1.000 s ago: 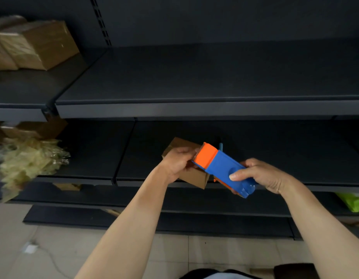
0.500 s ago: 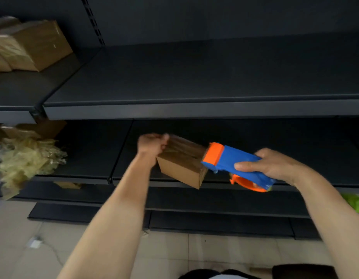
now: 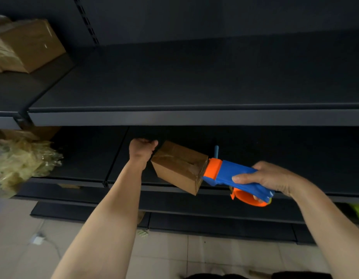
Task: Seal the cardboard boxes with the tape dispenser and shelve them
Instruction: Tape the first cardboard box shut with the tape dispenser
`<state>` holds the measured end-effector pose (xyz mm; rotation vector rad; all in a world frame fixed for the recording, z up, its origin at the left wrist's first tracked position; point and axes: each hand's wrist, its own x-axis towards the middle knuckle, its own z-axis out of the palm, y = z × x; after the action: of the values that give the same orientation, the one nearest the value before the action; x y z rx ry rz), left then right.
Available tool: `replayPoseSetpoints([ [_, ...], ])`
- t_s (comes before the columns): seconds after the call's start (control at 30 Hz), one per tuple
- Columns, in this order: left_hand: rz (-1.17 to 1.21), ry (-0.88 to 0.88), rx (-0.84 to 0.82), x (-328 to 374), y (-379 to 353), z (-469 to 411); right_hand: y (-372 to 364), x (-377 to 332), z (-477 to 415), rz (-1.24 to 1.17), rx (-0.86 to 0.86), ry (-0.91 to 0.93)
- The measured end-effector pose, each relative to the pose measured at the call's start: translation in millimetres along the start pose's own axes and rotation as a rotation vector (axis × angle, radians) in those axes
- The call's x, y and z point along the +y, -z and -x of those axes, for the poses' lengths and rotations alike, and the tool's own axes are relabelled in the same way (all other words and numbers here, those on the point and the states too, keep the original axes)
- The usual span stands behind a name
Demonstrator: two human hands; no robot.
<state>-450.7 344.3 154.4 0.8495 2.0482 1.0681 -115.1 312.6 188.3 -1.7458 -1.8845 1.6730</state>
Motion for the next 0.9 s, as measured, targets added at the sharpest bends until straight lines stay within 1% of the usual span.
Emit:
replayPoseSetpoints([
  [0.13,-0.018,0.036,-0.007,-7,-6,-2,-3,2,-7,-0.003,0.023,-0.043],
  [0.3,0.122,0.187,-0.046,-13,-9,-4,-12,6,-17,-0.008,0.02,-0.059],
  [0.33,0.13,0.19,-0.041,-13,-8,-5,-13,6,-18,-0.011,0.02,-0.061],
  [0.4,0.1,0.142,0.011,-15,-9,-5,-16,7,-20,-0.008,0.015,-0.063],
  [0.5,-0.056,0.012,0.104,-21,-13,2,-18,11,-22,-0.013,0.01,-0.068],
  [0.6,-0.112,-0.11,0.127,-22,-14,7,-18,13,-24,-0.021,0.006,-0.061],
  [0.67,-0.2,-0.203,0.164,-14,-13,11,-18,11,-25,-0.021,-0.002,-0.058],
  [0.73,-0.422,-0.313,0.162,-3,-17,17,-18,10,-26,-0.021,-0.007,-0.057],
  [0.8,-0.748,-0.376,0.123,5,-28,28,-18,9,-26,-0.026,0.001,-0.06],
  [0.83,-0.85,-0.37,0.098,6,-35,32,-19,9,-26,-0.032,0.001,-0.06],
  [0.9,-0.925,-0.303,0.018,4,-46,38,-20,11,-27,-0.043,0.003,-0.061],
])
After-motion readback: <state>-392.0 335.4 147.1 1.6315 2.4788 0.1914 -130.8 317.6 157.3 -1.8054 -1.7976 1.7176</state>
